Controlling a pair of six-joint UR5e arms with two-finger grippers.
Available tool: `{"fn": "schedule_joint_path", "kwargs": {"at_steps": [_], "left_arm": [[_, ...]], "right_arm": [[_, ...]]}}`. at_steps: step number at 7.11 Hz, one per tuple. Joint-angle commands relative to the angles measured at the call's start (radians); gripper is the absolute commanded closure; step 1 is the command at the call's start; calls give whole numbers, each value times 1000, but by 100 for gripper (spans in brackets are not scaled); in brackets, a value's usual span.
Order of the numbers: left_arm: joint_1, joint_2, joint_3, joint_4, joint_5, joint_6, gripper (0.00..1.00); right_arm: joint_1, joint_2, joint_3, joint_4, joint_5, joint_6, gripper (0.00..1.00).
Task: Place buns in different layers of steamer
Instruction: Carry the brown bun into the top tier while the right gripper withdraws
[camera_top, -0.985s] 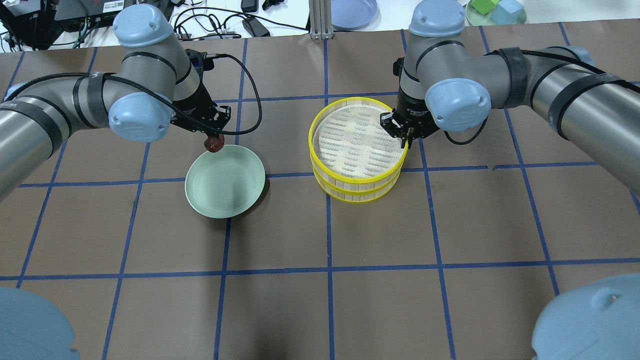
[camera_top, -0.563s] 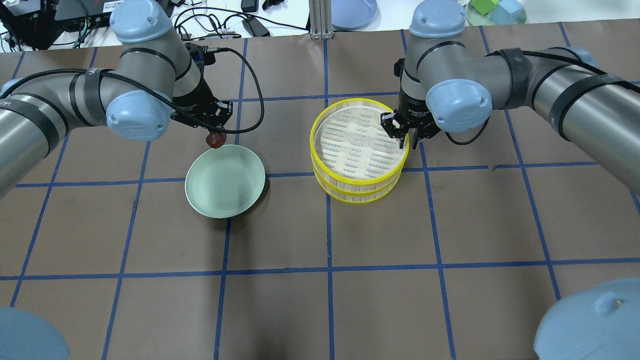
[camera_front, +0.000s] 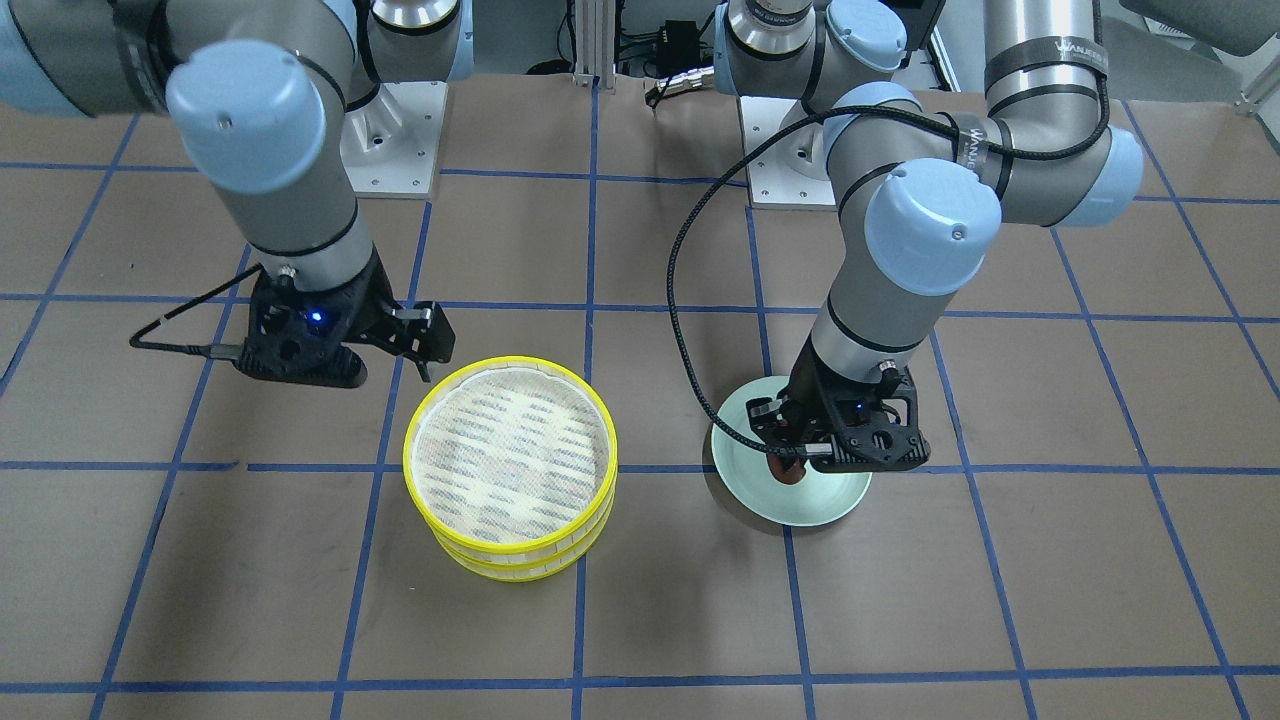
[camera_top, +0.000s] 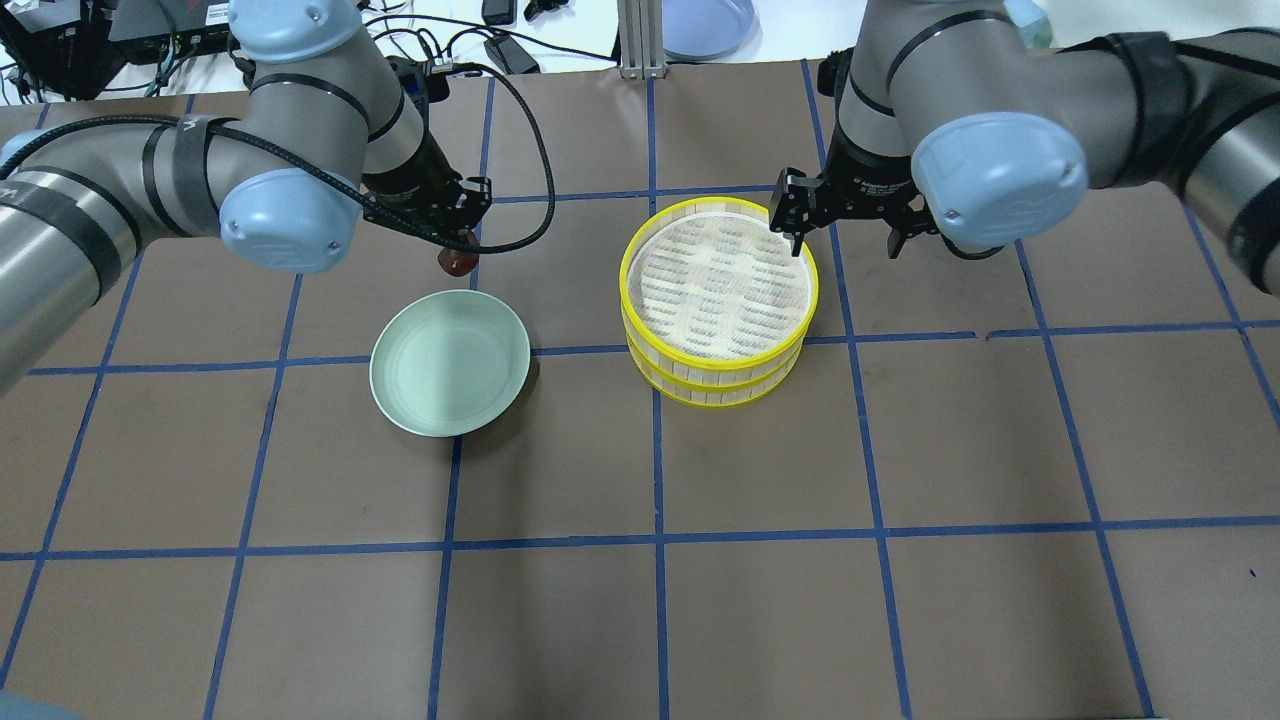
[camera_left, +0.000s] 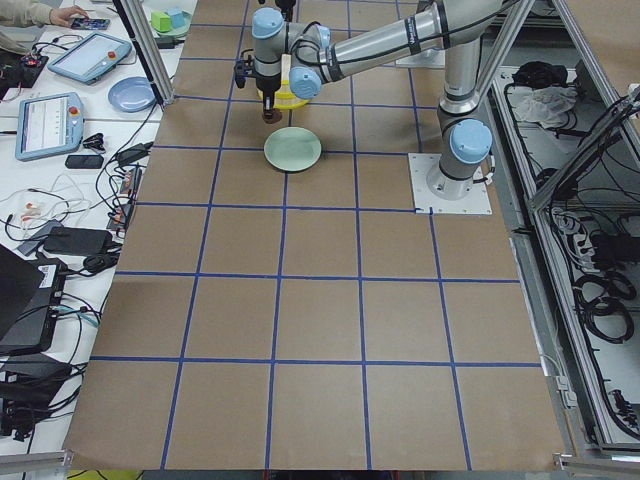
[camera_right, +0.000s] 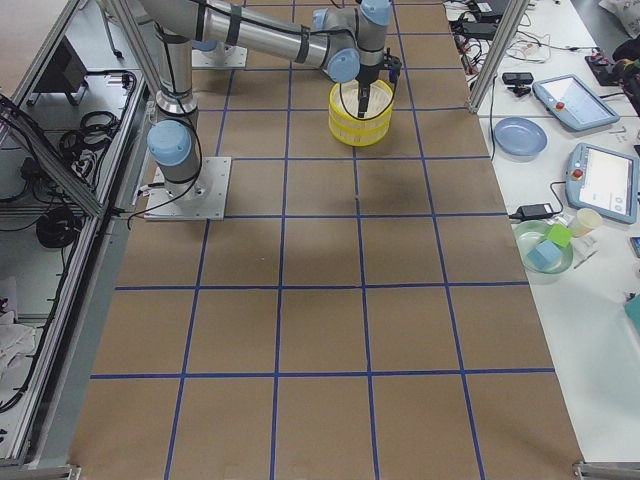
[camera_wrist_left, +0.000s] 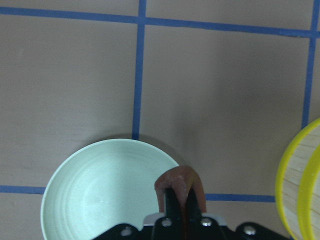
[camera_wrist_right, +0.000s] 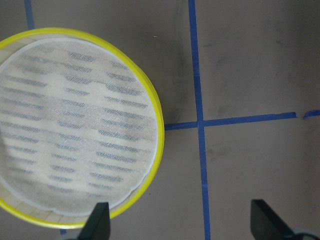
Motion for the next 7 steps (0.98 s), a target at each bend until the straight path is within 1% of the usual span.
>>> {"fn": "schedule_joint_path", "kwargs": {"at_steps": [1, 2, 3, 4, 5, 6, 7], "left_arm": [[-79, -13, 93, -91, 28, -145, 98], [-115, -16, 109, -104, 30, -193, 98], [-160, -17, 110, -118, 112, -210, 97], [-203, -17, 121, -124, 120, -269, 97], [-234, -20, 142, -127, 117, -293, 95], [-239, -26, 145, -124, 28, -307, 93], [-239, -31, 147, -124, -11, -307, 94]], "right_arm": [[-3, -126, -29, 109, -15, -44, 0], [-5, -155, -62, 141, -30, -98, 0], [-5, -186, -80, 174, -30, -101, 0], [-6, -200, -79, 201, -29, -101, 0], [-6, -200, -79, 202, -20, -98, 0], [-6, -200, -77, 199, -15, -98, 0], [-6, -200, -77, 198, -15, -98, 0]]}}
